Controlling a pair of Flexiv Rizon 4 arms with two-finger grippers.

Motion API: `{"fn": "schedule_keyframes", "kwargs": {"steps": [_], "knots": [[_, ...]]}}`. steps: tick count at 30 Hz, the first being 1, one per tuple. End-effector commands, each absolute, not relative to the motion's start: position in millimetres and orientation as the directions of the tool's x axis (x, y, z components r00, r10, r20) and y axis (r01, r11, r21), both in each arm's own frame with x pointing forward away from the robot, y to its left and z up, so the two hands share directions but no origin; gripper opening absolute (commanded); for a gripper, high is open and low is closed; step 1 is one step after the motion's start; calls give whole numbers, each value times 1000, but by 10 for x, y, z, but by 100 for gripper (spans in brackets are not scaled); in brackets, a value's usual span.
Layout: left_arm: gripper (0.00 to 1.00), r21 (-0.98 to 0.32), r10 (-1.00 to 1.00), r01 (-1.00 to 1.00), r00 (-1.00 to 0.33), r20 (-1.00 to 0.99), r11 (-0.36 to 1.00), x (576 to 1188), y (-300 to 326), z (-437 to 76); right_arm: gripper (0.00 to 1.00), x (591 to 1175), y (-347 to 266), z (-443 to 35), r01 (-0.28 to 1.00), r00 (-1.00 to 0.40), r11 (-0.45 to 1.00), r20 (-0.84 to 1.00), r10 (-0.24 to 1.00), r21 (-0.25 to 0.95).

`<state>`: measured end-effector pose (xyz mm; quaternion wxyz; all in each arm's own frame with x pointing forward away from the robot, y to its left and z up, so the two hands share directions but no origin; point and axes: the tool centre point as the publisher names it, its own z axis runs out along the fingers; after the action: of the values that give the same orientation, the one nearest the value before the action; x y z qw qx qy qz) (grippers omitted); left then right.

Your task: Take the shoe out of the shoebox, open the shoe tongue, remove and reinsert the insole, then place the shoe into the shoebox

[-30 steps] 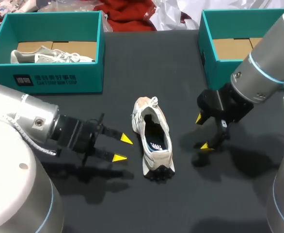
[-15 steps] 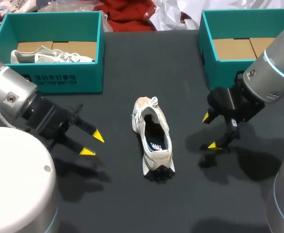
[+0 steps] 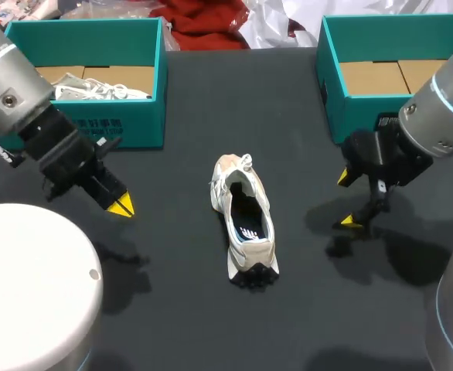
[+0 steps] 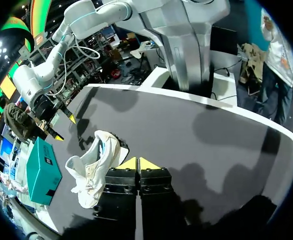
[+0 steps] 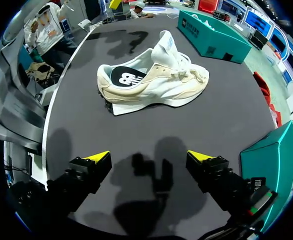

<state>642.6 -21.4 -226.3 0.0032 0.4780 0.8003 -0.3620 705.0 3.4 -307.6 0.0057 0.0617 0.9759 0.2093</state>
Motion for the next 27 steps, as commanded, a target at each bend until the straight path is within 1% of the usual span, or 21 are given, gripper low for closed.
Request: {"fn": "schedule_keyframes", "kwargs": {"steps": [1, 6, 7, 9, 10, 12, 18, 20, 27], "knots": [[0, -577, 780, 767, -532, -328, 280, 6450, -224, -2266, 100, 6848, -295, -2916, 140, -987, 896, -14, 160, 421], [0, -577, 780, 767, -532, -328, 280, 6450, -224, -2266, 100, 6735, -536, -2892, 184, -977, 894, -21, 211, 409], [0, -578, 790, 777, -509, -343, 250, 6443, -254, -2298, 100, 6728, -566, -2891, 187, -977, 893, -21, 214, 408], [0, -570, 797, 789, -489, -354, 230, 6445, -332, -2365, 100, 6722, -640, -2890, 190, -976, 891, -22, 218, 412], [0, -573, 806, 797, -460, -372, 190, 6451, -379, -2386, 100, 6730, -673, -2894, 214, -971, 887, -12, 240, 409], [0, -582, 841, 804, -395, -370, 122, 6469, -481, -2366, 100, 6735, -690, -2897, 216, -971, 886, -6, 240, 411], [0, -579, 843, 807, -389, -372, 117, 6464, -494, -2328, 100, 6735, -690, -2897, 216, -971, 886, -6, 240, 411], [0, -542, 876, 832, -344, -338, 118, 6474, -653, -2360, 100, 6735, -690, -2897, 216, -971, 886, -6, 240, 411], [0, -517, 923, 851, -267, -275, 92, 6570, -1033, -2477, 100, 6735, -690, -2897, 216, -971, 886, -6, 240, 411]]}}
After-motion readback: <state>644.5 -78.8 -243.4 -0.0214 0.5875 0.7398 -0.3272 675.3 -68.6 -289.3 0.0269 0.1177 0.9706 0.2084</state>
